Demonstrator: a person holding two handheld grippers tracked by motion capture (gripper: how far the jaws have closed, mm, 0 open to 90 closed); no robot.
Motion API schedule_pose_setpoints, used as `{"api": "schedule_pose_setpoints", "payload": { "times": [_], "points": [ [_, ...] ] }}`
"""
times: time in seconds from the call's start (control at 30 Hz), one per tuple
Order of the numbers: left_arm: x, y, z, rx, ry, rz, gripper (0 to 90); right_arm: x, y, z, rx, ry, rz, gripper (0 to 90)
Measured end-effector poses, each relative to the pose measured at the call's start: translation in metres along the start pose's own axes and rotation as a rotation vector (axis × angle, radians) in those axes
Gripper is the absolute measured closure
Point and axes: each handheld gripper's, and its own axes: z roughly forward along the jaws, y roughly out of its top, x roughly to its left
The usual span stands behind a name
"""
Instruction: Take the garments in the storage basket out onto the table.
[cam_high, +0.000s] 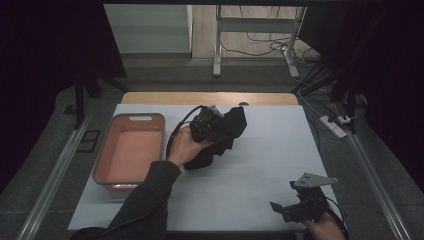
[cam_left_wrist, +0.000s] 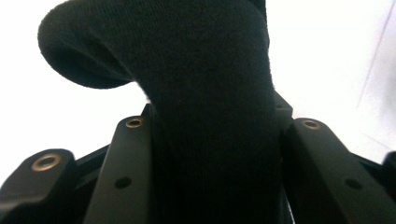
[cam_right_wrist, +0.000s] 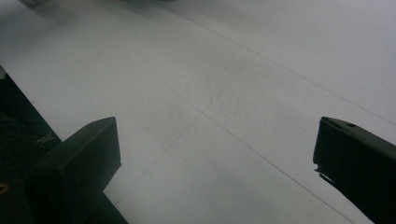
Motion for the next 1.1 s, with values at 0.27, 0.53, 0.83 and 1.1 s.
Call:
{"api": "schedule_pose_setpoints", "payload": {
  "times": [0.27, 0.53, 0.83, 1.1],
  "points": [
    [0.008, -0.017, 0.023, 0.041, 0.004, -0.032, 59.3, 0.001, 0.0, 0.0, 0.005, 0.001, -0.006, 0.6],
    [0.008, -0.027, 0.037, 0.065, -0.007, -0.048, 57.0, 0.001, 0.0, 0.001, 0.011, -0.001, -0.014, 0.6],
    [0.004, -0.038, 0.056, 0.125, 0.011, -0.018, 46.0, 0.002, 0.0, 0.001, 0.015, -0.001, -0.02, 0.6],
    [0.004, -0.041, 0.062, 0.137, 0.02, -0.024, 31.1, 0.003, 0.001, 0.002, 0.027, 0.0, -0.036, 0.6]
  ]
}}
